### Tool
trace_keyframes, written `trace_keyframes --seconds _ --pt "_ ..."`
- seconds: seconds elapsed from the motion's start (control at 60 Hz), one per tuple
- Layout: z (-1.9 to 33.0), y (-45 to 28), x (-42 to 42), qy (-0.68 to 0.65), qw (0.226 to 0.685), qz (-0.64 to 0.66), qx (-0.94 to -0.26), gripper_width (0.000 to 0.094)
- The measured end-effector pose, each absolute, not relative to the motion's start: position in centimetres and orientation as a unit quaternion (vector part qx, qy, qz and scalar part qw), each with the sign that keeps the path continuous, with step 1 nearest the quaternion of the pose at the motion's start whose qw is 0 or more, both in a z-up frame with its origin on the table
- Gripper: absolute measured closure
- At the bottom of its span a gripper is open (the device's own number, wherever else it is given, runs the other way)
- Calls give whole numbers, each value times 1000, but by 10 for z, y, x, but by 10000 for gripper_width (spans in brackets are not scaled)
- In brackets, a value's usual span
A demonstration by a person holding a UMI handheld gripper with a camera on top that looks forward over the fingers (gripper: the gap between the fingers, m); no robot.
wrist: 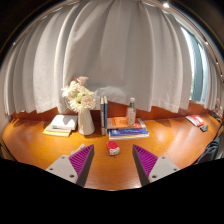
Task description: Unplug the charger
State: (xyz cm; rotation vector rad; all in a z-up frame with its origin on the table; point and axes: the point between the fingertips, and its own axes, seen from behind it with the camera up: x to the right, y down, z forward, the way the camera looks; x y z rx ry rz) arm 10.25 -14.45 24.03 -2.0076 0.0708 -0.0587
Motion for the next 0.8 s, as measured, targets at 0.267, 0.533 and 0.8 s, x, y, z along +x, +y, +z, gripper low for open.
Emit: trace_keyframes --seconds 0.267,0.533,0.8 --pt "240 -223 69 31 533 -28 -845 171" --pt "244 -253 48 31 537 -30 -843 169" --pt "246 -262 32 24 538 -26 -842 169"
